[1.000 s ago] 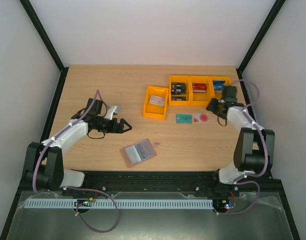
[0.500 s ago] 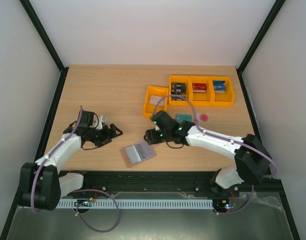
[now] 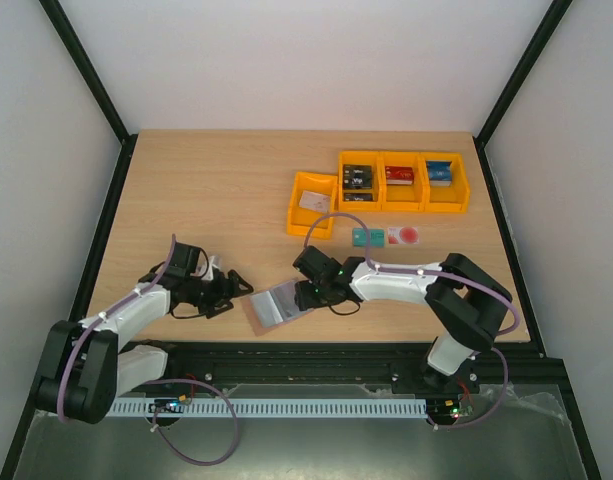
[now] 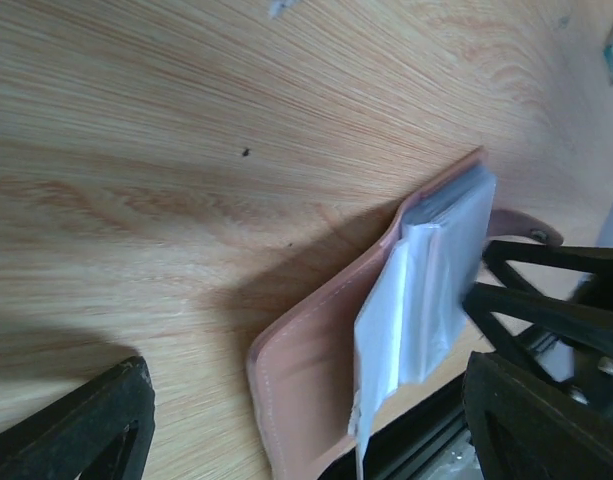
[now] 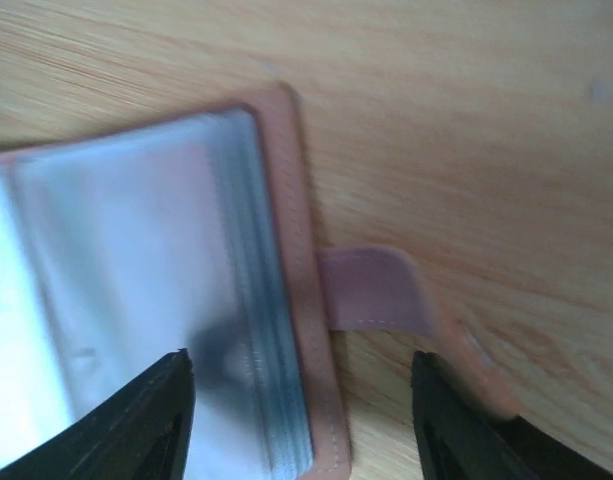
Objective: Take the credit cards out of the card holder
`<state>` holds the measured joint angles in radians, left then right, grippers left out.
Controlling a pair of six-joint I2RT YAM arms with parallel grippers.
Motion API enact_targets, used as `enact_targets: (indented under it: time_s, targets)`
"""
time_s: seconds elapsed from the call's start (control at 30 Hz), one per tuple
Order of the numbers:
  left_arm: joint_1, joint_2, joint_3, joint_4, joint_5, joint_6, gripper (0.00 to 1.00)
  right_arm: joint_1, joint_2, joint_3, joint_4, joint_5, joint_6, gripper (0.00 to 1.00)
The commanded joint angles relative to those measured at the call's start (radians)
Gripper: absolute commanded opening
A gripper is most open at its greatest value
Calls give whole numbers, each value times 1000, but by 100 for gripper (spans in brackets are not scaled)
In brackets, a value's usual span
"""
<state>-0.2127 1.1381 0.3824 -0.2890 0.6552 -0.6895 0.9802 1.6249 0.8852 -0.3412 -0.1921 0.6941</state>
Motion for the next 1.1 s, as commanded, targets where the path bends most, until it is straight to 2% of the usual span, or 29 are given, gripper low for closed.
enact_targets:
  time_s: [0.0, 0.17, 0.33, 0.4, 0.47, 0.53, 0.7, 0.73, 0.83, 0.97, 1.07]
  targets:
    - [-31, 53, -67, 52, 27, -62, 86, 2, 66, -83, 135, -33, 100, 55]
    - [-94, 133, -66, 120, 51, -75, 82, 1, 74, -121, 255, -82, 170, 47]
    - [-97, 141, -52, 150, 62, -63, 78, 1, 86, -149, 366, -136, 235, 37]
    - [-96, 145, -48, 159, 72, -59, 74, 1, 87, -149, 386, -152, 245, 33]
    - [-98, 151, -47, 166, 79, -58, 64, 1, 78, -143, 387, -152, 247, 31]
    - [-100, 155, -47, 173, 93, -58, 50, 0, 67, -141, 392, -150, 253, 31]
    - [-109, 152, -35, 198, 136, -51, 3, -17, 18, -137, 394, -157, 231, 31]
    - [-108, 150, -27, 197, 142, -39, 2, -35, -11, -144, 387, -157, 211, 32]
    - [-114, 140, 111, 103, 150, 146, 2, -104, -157, -159, 348, -162, 80, 41]
    - [-152, 154, 466, -149, 75, 528, 2, -171, -381, -95, 207, -163, -192, 61]
    - [-190, 161, 688, -314, 72, 751, 2, -215, -560, -50, 175, -197, -316, 78]
